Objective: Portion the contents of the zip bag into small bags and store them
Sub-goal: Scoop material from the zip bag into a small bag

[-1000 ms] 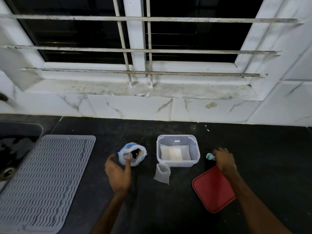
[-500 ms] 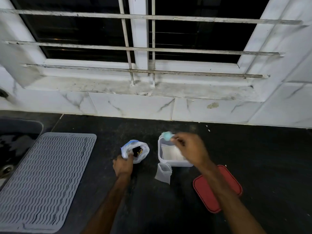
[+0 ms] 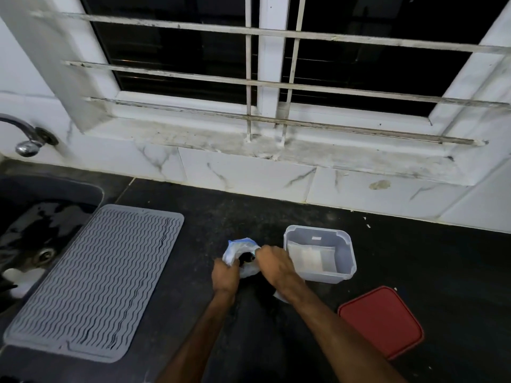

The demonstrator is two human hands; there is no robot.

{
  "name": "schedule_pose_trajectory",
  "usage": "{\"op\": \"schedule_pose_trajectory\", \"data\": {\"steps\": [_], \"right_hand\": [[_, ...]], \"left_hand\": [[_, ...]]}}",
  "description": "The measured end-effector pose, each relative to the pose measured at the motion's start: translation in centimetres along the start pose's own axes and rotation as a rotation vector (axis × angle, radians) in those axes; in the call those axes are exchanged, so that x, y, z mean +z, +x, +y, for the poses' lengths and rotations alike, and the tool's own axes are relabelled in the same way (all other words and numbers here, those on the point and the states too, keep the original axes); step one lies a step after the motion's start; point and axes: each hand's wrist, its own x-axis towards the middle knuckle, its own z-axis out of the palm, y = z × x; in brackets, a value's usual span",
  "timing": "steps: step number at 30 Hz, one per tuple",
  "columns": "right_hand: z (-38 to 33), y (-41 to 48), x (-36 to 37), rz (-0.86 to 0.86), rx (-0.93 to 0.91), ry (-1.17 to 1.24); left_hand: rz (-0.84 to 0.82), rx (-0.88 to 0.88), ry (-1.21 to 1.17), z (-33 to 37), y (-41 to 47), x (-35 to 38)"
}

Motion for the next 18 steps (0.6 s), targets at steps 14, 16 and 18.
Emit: {"op": "schedule_pose_trajectory", "data": {"steps": [14,16,18], "right_hand": [[0.1,0.7,3.2,0.128,0.291,0.638],[-0.1,0.8,3.6,0.13,0.277,0.646],[-0.3,0.7,3.5,0.124,0.273,0.63]], "left_hand": [[-0.068,-0.046,-0.187,-1.1,1.0,0.3],[-0.067,-0.05,-0.208,-1.3,1.1,0.1],[-0.076,-0.043,-0.224,-1.4,1.1,0.1]]}}
